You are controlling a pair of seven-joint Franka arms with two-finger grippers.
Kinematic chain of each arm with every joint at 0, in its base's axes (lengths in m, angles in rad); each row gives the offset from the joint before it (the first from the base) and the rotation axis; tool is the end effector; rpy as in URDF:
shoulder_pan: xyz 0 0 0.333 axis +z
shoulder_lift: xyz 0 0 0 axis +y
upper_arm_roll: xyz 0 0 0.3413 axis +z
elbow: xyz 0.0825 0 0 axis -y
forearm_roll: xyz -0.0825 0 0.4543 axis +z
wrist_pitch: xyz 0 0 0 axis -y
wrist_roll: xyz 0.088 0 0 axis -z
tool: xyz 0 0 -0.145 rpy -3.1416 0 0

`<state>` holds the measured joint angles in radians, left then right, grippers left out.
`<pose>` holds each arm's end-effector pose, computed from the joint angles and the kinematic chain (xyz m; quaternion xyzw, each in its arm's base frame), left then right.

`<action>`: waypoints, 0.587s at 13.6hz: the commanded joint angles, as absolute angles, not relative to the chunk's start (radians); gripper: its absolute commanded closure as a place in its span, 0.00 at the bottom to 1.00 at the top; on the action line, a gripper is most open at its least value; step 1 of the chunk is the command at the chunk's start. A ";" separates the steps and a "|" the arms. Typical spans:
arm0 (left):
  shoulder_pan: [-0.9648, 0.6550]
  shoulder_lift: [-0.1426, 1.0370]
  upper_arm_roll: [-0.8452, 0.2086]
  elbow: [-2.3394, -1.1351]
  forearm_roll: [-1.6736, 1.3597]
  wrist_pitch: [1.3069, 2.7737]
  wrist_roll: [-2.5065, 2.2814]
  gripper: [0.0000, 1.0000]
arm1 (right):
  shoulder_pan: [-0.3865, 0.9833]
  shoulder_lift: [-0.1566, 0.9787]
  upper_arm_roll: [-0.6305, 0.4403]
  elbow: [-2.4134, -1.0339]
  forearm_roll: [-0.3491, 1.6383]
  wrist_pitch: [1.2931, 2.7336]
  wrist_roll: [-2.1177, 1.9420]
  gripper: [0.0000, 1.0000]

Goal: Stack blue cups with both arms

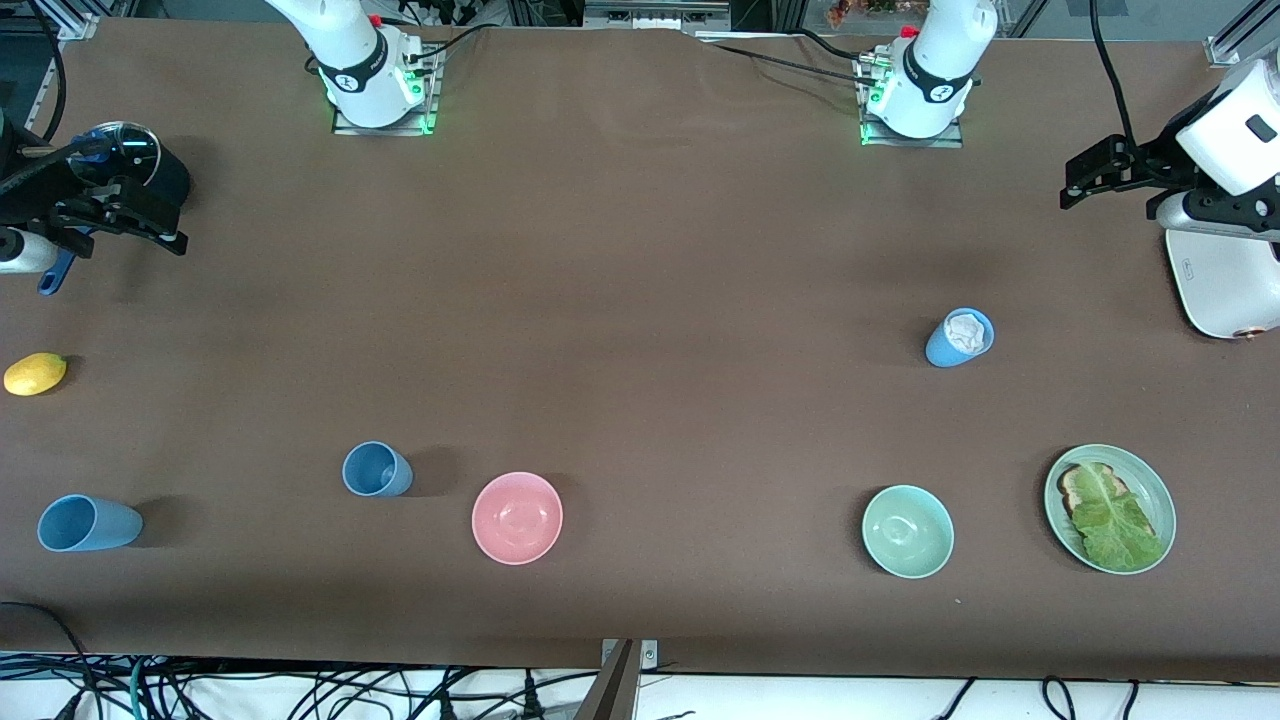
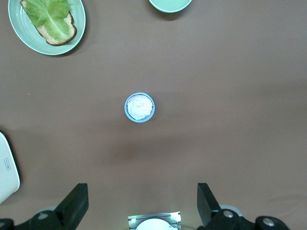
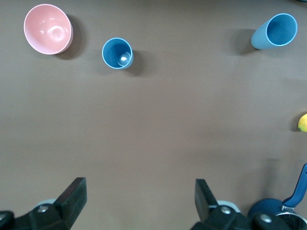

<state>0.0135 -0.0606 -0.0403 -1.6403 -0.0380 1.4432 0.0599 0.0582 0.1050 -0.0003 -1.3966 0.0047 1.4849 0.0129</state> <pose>0.5838 -0.0222 0.6016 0.9965 -0.0442 -0.0679 0.0189 0.6498 0.0384 0.6310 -0.9997 -0.0227 0.0084 0.0020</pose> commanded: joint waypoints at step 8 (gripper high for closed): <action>0.011 -0.054 -0.043 -1.615 -0.017 1.440 0.066 0.00 | 0.057 0.097 -0.006 -1.381 0.009 1.463 -0.023 0.00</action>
<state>0.0135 -0.0606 -0.0403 -1.6396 -0.0380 1.4433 0.0599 0.0582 0.1050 -0.0024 -1.3966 0.0047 1.4849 -0.0060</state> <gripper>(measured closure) 0.000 0.000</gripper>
